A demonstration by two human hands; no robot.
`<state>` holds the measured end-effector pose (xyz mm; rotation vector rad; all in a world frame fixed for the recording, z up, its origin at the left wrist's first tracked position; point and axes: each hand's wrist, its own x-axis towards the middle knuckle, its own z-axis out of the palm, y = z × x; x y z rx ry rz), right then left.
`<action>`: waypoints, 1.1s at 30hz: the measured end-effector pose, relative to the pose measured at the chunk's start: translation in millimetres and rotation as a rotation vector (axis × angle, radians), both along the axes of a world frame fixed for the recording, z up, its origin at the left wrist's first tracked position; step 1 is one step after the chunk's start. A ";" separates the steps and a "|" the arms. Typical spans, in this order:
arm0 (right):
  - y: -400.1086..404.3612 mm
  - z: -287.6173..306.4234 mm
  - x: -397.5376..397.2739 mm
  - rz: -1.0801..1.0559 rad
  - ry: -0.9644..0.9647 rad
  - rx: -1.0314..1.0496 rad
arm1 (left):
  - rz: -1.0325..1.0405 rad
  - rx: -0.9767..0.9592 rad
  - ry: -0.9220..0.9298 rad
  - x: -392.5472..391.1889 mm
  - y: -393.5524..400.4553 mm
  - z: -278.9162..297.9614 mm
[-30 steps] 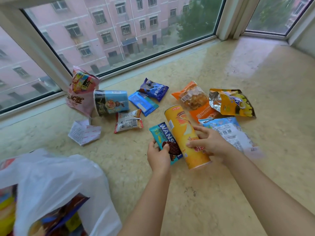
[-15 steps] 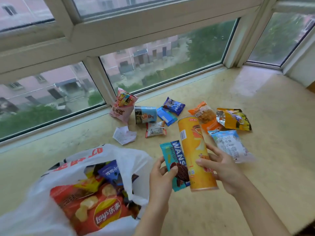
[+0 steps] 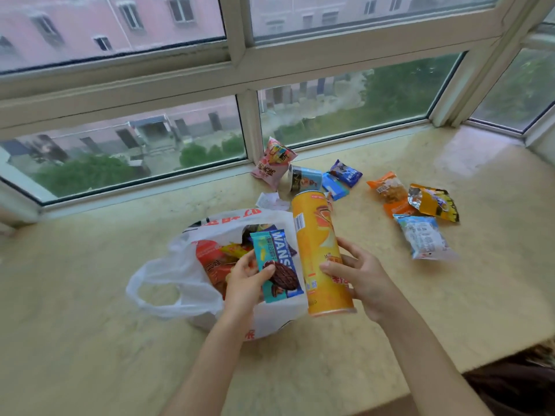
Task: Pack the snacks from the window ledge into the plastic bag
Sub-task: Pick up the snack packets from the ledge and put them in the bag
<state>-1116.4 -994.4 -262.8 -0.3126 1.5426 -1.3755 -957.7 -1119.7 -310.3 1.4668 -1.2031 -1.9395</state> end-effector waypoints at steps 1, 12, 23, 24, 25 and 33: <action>-5.2 -0.8 12.0 0.024 -0.017 0.003 | 0.015 0.008 -0.023 11.9 -5.1 -3.8; -66.3 -46.2 91.7 0.103 -0.197 0.219 | 0.002 0.104 -0.153 49.4 -64.8 -48.7; -137.1 -86.0 82.6 -0.217 -0.163 0.339 | 0.107 0.092 -0.154 34.3 -114.2 -77.7; -145.0 -88.6 83.0 -0.226 -0.143 0.330 | 0.119 0.073 -0.149 33.3 -117.1 -80.2; -152.7 -92.7 83.3 -0.235 -0.116 0.320 | 0.134 0.054 -0.144 32.8 -119.3 -82.8; -173.3 -119.0 86.2 0.080 0.144 0.308 | -0.064 0.002 -0.223 40.6 -113.2 -107.0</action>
